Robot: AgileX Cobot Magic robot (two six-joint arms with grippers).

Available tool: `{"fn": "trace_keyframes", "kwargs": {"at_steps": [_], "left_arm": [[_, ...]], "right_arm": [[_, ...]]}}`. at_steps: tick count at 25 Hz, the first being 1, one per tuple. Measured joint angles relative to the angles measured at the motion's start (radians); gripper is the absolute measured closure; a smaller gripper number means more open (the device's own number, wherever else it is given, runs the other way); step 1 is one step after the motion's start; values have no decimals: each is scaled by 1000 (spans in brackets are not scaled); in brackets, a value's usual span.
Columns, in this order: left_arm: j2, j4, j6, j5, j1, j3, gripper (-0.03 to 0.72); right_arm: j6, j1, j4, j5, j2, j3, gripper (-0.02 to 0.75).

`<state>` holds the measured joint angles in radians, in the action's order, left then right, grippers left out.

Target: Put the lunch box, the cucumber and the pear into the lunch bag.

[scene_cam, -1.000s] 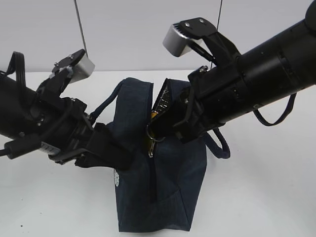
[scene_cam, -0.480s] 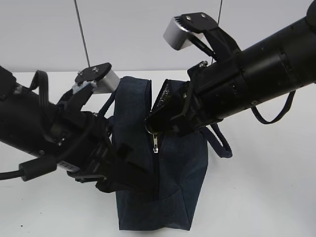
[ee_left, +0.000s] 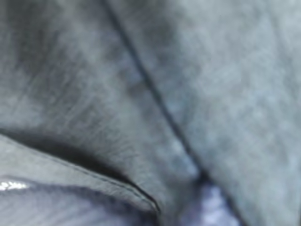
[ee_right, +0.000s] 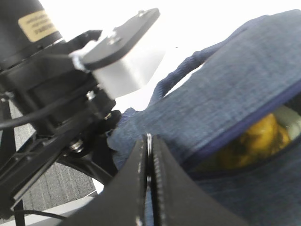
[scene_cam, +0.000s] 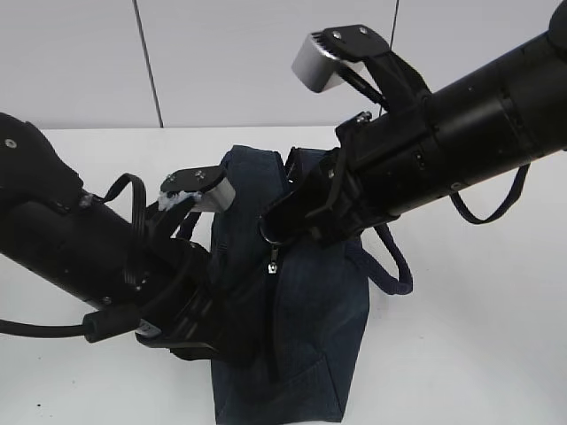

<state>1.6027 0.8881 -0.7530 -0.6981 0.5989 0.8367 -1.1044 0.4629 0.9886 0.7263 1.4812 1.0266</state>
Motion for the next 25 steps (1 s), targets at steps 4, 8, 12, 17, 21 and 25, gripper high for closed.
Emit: {"fn": "trace_keyframes", "kwargs": {"at_steps": [4,8,12,17,21,25], "left_arm": [[0,-54,0,0,0,4,690],[-1,-122,19,-5,1,8,691],[-1,-202,68,-15,2,10,692],[-1,-253,91,-20,3,17,693],[-4,-269,98,-22,4,18,693],[-10,-285,99,-31,4,18,693]], "right_arm": [[0,0,0,-17,0,7,732],[-2,0,-4,-43,0,22,732],[-3,-13,-2,-84,0,28,732],[-3,-57,7,-95,15,37,732],[-7,-110,14,-81,62,85,732],[-18,-132,14,-77,130,165,732]]}}
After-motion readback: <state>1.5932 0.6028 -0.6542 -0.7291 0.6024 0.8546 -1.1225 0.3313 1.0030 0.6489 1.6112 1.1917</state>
